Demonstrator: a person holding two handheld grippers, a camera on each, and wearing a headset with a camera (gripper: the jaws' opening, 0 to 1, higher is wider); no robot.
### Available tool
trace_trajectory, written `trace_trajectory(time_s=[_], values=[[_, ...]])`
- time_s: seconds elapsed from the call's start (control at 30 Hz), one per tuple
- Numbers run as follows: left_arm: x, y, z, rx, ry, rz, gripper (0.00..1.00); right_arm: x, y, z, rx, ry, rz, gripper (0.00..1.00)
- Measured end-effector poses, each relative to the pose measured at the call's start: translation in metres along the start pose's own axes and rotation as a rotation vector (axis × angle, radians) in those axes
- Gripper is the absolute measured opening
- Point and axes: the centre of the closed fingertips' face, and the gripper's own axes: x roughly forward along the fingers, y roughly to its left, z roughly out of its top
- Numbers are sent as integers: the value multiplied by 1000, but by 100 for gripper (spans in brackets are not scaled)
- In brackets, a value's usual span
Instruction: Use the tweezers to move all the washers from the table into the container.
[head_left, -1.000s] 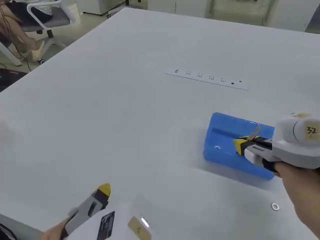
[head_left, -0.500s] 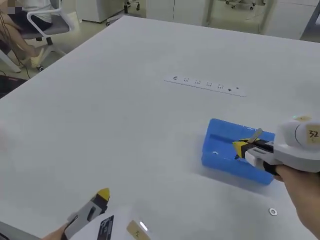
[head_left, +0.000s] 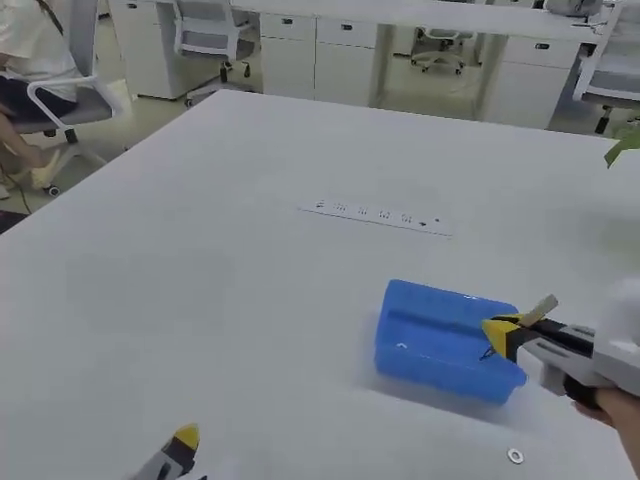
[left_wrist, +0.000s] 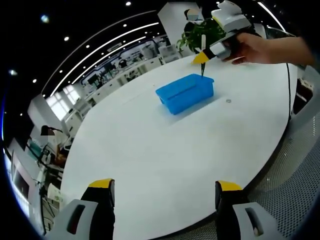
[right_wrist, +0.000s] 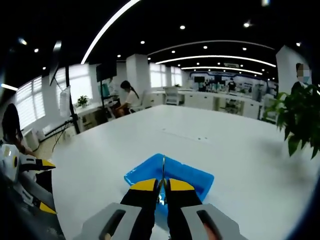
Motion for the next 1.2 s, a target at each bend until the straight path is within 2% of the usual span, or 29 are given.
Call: trace_trajectory(time_s=[0.1,0.27,0.43,0.63,0.77,1.2], values=[[0,0,1,-3,-6,0,84,-12,-2,-5,9,2,-15,4],[-1,0,2,-7,-11,-1,85,-27,-4,-28,47,26,-53,4],[-1,-1,2,-3,-12,-5,85,-28,-9,-54,64,73,-73,4],[-2,0,3,-5,-18,-4,85,-25,-12,-78,81,126,-89,4],[-3,0,3,-10,-20,-1,85,-23,-15,-88,78,154,-99,4],[-3,1,3,-8,-15,3,84,-16,-19,-99,82,185,-107,4]])
